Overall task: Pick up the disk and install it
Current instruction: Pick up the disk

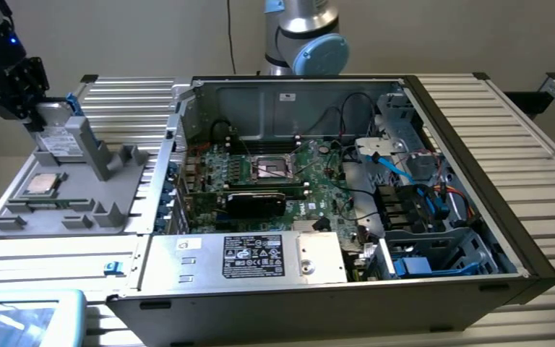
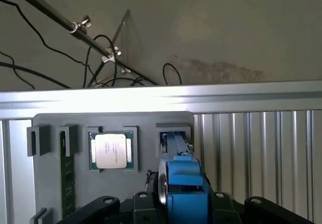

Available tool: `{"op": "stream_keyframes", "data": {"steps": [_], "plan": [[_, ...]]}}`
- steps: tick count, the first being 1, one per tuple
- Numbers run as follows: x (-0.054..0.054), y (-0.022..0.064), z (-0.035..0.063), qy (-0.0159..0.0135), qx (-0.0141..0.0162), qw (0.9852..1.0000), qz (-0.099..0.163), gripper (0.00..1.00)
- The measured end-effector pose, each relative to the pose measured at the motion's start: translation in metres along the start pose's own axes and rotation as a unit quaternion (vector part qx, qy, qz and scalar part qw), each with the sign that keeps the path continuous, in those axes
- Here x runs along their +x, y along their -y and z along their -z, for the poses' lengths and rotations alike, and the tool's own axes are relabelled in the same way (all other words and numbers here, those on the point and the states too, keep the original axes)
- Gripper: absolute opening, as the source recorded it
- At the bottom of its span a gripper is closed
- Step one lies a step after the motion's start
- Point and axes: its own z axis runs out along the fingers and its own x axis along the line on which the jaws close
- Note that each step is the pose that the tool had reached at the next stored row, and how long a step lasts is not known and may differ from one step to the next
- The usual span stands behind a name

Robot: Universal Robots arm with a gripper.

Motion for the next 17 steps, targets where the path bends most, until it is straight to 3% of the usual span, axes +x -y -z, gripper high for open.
{"op": "stream_keyframes", "data": {"steps": [3, 9, 17], "plan": [[-0.0001, 0.0000, -0.0002, 0.0000, 0.0000, 1.0000, -0.006, 0.52], [-0.0002, 0.0000, -0.0004, -0.0002, -0.0005, 0.9998, -0.022, 0.52], [0.0001, 0.0001, -0.0005, -0.0005, -0.0066, 0.9997, -0.023, 0.52]]}}
